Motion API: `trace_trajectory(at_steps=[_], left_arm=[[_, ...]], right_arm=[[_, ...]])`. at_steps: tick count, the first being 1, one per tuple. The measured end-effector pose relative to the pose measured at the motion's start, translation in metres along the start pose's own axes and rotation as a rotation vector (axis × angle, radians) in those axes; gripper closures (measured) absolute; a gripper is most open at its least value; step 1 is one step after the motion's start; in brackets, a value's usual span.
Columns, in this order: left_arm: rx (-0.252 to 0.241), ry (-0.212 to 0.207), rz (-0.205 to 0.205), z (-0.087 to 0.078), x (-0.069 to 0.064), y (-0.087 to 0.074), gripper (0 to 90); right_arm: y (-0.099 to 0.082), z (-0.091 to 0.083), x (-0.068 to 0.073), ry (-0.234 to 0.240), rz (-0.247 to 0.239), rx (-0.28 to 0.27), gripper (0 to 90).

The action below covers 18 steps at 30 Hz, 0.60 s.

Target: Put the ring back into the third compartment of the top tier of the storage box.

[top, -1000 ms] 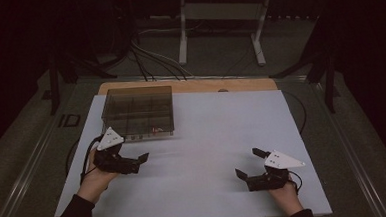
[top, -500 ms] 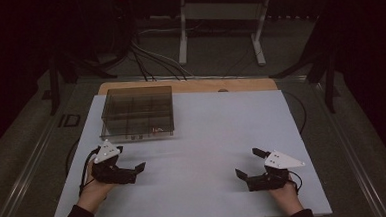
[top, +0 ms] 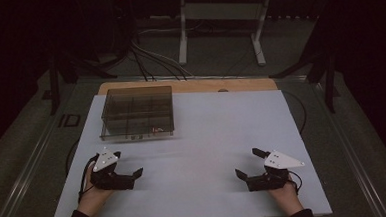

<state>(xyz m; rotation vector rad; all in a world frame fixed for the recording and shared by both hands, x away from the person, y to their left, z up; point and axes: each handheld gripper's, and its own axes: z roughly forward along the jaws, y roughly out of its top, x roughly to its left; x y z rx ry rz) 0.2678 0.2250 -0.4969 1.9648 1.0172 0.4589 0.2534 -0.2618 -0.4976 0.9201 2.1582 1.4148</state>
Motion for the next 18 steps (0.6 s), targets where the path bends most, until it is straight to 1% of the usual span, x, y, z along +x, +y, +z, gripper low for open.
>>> trace_trajectory(at_steps=[3, 6, 14, 18], left_arm=[[-0.005, -0.002, -0.011, 0.0006, 0.0016, -0.0028, 0.0], [0.002, 0.004, -0.003, 0.0012, 0.0018, -0.0045, 0.0], [0.008, 0.002, 0.001, 0.0021, 0.0008, -0.005, 0.0], [0.008, -0.01, -0.011, 0.0021, 0.0014, -0.0046, 0.0]], right_arm=[[0.0001, 0.0001, 0.0001, 0.003, -0.002, 0.002, 3.1], [0.0004, 0.0001, 0.0003, 0.005, -0.005, 0.002, 3.1], [0.0008, -0.001, 0.0011, 0.007, -0.007, -0.003, 3.1], [0.0008, -0.0008, 0.0012, 0.007, -0.007, -0.003, 3.1]])
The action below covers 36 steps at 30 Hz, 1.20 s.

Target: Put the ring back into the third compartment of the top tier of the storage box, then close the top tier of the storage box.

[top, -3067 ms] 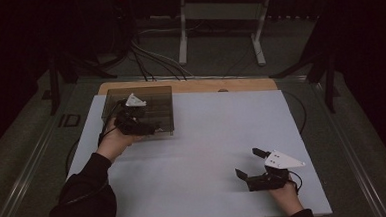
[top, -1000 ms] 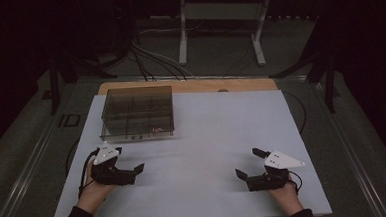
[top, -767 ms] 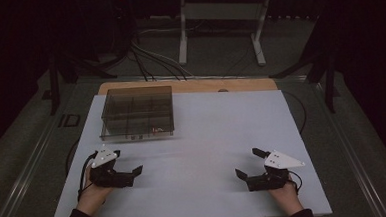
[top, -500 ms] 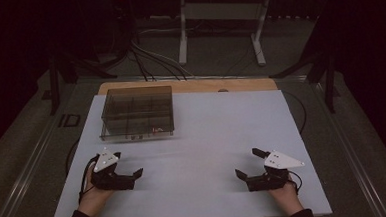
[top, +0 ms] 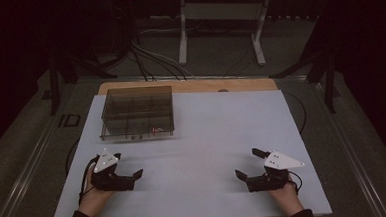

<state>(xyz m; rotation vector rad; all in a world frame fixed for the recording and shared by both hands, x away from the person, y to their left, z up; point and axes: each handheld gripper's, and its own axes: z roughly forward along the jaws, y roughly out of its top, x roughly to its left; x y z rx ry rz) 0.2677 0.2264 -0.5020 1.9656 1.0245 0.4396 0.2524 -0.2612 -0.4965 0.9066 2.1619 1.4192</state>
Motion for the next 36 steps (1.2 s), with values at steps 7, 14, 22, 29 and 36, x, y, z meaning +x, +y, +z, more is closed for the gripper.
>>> trace_trajectory(at_steps=[7, 14, 22, 29, 36], left_arm=[[0.0, -0.004, -0.003, 0.001, 0.0, 0.0, 0.0], [0.018, -0.015, 0.003, 0.003, -0.001, 0.0, 0.0], [0.017, -0.048, 0.003, 0.0, -0.004, 0.004, 0.0], [0.016, -0.048, 0.022, -0.001, -0.008, 0.009, 0.0], [-0.003, -0.032, 0.029, -0.005, -0.012, 0.016, 0.0]], right_arm=[[0.0, 0.0, 0.0, -0.001, 0.0, 0.004, 3.1], [0.0, 0.0, 0.0, 0.0, -0.002, 0.004, 3.1], [-0.001, 0.001, 0.0, -0.002, 0.004, 0.007, 3.1], [-0.001, 0.001, 0.0, -0.002, 0.003, 0.007, 3.1], [-0.001, 0.002, 0.0, -0.001, 0.002, 0.008, 3.1]])
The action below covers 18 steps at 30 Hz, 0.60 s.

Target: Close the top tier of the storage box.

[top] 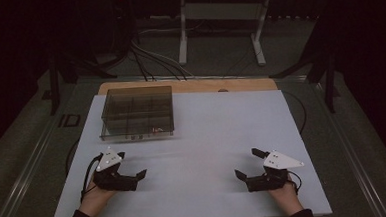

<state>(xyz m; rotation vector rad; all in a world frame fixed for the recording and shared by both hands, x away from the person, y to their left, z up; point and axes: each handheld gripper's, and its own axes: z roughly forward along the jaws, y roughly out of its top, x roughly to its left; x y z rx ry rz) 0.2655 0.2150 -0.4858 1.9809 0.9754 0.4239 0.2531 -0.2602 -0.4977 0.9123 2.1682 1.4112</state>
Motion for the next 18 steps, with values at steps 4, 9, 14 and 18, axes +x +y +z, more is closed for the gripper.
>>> trace_trajectory(at_steps=[4, 9, 14, 18], left_arm=[[-0.011, 0.014, 0.001, -0.005, -0.002, 0.011, 0.0], [-0.048, 0.016, -0.026, -0.012, -0.002, 0.021, 0.0], [-0.057, 0.04, -0.027, -0.016, -0.002, 0.029, 0.0], [-0.064, 0.061, -0.029, -0.016, -0.001, 0.036, 0.0]], right_arm=[[0.0, 0.0, 0.0, -0.001, -0.001, 0.0, 3.1], [0.0, 0.0, 0.0, -0.001, -0.001, 0.001, 3.1], [0.0, 0.0, 0.0, -0.001, -0.001, 0.0, 3.1], [0.0, 0.0, 0.0, -0.001, -0.003, 0.001, 3.1]])
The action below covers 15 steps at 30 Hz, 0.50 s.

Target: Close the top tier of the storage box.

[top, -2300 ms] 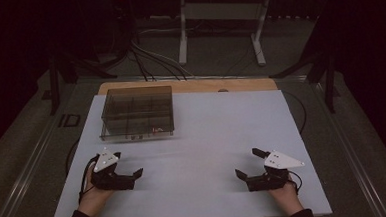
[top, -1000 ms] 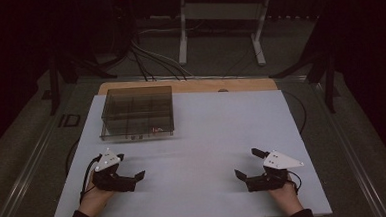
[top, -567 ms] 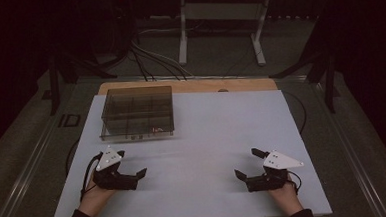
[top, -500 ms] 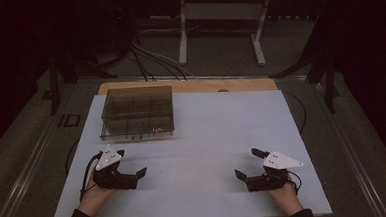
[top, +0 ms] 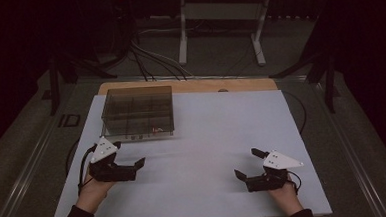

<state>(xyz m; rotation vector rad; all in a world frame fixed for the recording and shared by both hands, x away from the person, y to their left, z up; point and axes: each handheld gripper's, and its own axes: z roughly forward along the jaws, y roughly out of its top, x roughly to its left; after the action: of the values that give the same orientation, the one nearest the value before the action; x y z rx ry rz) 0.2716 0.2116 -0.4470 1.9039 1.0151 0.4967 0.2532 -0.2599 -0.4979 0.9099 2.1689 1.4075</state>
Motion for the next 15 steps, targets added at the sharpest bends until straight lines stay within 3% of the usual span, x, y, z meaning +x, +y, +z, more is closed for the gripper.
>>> trace_trajectory(at_steps=[4, 10, 13, 15], left_arm=[[-0.005, 0.015, -0.02, 0.0022, 0.0008, 0.0041, 0.0], [-0.012, 0.031, -0.019, 0.0053, 0.001, 0.0074, 0.0], [-0.003, 0.065, -0.002, 0.0082, 0.0, 0.0088, 0.0], [-0.012, 0.078, -0.022, 0.0102, 0.0004, 0.0082, 0.0]], right_arm=[[0.0001, -0.0005, -0.0001, -0.001, 0.004, -0.001, 3.1], [-0.0001, -0.0007, 0.0, -0.001, 0.002, -0.001, 3.1], [0.0, -0.001, -0.0003, -0.001, 0.002, -0.002, 3.1], [-0.0001, -0.0009, -0.0004, -0.001, 0.003, -0.002, 3.1]])
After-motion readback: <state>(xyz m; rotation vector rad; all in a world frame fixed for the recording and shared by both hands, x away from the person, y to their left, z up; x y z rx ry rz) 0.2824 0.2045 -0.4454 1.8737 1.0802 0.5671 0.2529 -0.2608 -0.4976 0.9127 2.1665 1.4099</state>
